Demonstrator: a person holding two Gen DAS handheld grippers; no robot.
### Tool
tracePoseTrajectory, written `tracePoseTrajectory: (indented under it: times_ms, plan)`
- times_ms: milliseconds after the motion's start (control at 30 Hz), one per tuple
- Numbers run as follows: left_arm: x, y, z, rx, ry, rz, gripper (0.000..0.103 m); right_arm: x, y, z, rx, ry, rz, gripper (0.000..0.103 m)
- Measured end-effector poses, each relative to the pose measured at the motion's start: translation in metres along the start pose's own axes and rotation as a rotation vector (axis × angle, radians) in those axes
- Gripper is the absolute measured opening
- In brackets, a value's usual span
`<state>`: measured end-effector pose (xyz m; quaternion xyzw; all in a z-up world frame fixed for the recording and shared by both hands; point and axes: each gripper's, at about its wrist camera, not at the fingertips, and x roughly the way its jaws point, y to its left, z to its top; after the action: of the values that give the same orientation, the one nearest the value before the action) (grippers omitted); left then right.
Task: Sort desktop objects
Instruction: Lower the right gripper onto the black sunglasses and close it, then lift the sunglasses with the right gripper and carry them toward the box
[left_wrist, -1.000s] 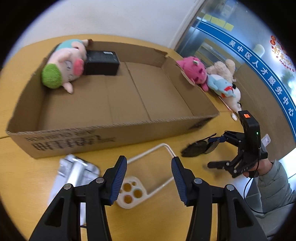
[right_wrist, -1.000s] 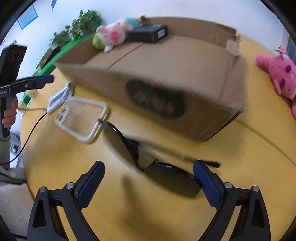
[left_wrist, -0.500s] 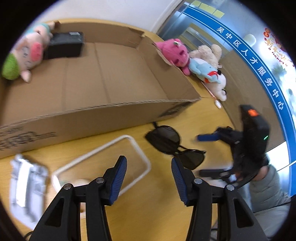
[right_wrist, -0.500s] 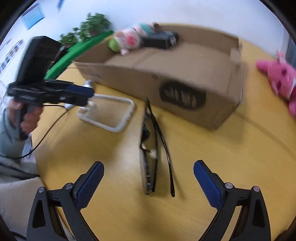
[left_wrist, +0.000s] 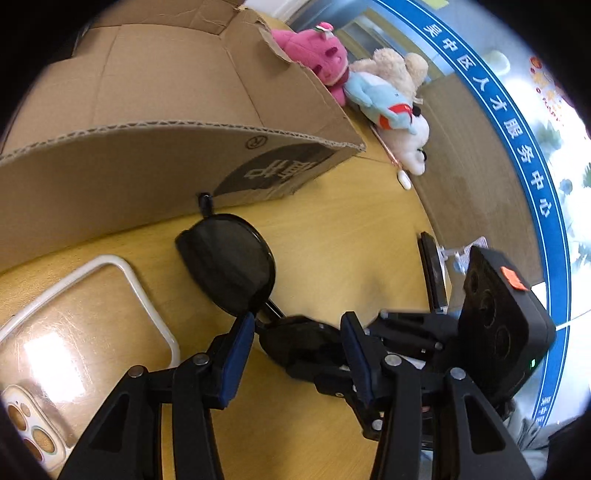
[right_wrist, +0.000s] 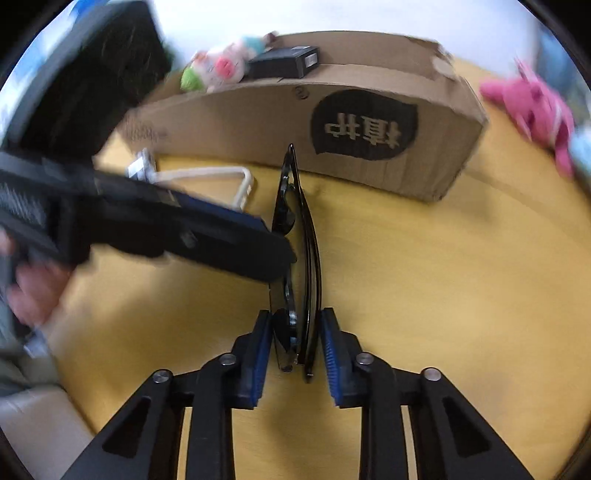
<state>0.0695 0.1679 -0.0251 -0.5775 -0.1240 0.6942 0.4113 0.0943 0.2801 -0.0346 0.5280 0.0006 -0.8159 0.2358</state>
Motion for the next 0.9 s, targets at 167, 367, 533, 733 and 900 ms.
tracePoseTrajectory:
  times_ms: [167, 367, 533, 733, 900]
  plan:
    - [-0.007, 0.014, -0.002, -0.059, -0.023, 0.012, 0.027, -0.005, -0.012, -0.009, 0.156, -0.043, 0.140, 0.020]
    - [-0.020, 0.037, -0.015, -0.159, -0.017, 0.079, 0.024, -0.009, 0.000, -0.010, 0.174, -0.059, 0.171, 0.019]
    - [-0.016, 0.043, -0.023, -0.202, 0.007, 0.070, 0.023, -0.014, 0.001, -0.013, 0.210, -0.063, 0.198, 0.019]
    - [-0.016, 0.040, -0.022, -0.196, -0.014, -0.036, 0.009, -0.028, 0.002, -0.022, 0.255, -0.090, 0.250, 0.021]
    - [-0.028, 0.033, -0.018, -0.173, -0.039, -0.120, 0.009, -0.034, 0.003, -0.020, 0.241, -0.114, 0.247, 0.021]
